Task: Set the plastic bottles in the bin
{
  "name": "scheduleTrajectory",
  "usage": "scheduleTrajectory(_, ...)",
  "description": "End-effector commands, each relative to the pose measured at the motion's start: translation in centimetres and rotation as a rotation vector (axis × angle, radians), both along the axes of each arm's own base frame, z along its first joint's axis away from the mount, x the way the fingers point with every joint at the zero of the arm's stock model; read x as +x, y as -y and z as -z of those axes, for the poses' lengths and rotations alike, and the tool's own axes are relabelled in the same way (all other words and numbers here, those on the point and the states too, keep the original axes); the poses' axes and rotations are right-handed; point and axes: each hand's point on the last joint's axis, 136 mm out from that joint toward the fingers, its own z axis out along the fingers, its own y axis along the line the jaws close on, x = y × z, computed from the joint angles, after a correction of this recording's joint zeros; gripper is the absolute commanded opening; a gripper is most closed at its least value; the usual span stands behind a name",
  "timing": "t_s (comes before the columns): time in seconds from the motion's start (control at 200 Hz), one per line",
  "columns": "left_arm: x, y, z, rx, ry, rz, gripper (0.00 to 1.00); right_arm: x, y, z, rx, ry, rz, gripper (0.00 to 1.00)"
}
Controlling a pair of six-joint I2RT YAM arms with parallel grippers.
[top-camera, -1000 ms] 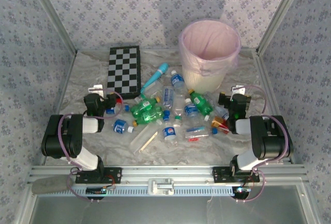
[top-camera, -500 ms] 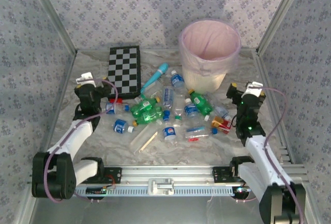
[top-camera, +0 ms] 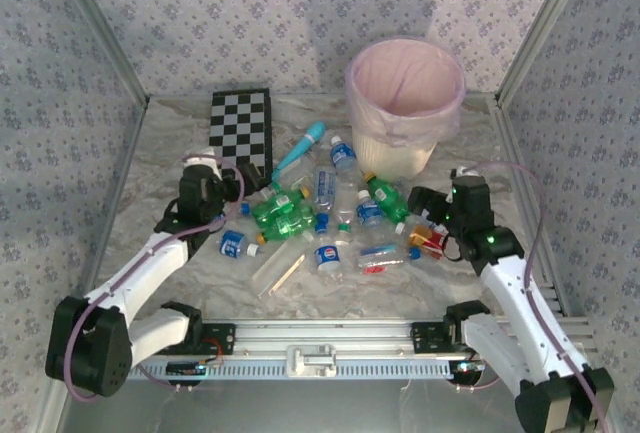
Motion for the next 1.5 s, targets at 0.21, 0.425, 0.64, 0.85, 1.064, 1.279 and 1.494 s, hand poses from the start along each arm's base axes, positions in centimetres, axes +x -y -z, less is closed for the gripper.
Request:
scheduleTrajectory(0.21,0.2,4.5,1.0,-0.097,-0.028,0.067,1.0,0.2,-0.6,3.9,-0.278,-0.329,-0.153,0.98)
scheduleTrajectory(0.425,1.0,6.0,1.5,-0.081,-0.047,0.099,1.0,3.2,1.8,5.5,-0.362,-0.386,-0.093,0.92)
scheduleTrajectory(0.64,1.2,6.9,2.6,-0.088,-0.075,0.121,1.0,6.5,1.7,7.3,-0.226,-0.351,-0.096,0.86)
scheduleTrajectory(0.85,1.2,6.7,2.8,-0.061,-0.078,0.123,1.0,8.2,1.5,9.7,-0.249,-0.381,-0.144,0.87)
scheduleTrajectory(1.064,1.3,6.6,2.7,-0.059,-0.077,0.111,1.0,9.0,2.6,11.4,-0.31,-0.41,-0.131,0.86)
scheduleTrajectory(1.279,1.6,6.7,1.8,-0.053,-0.07,0.116,1.0,9.5,2.8,12.9,-0.334,-0.424,-0.14,0.84)
scheduleTrajectory(1.494,1.8,6.6,1.2,-0.056,-0.062,0.105,1.0,9.6,2.8,13.8,-0.339,-0.426,-0.146,0.78)
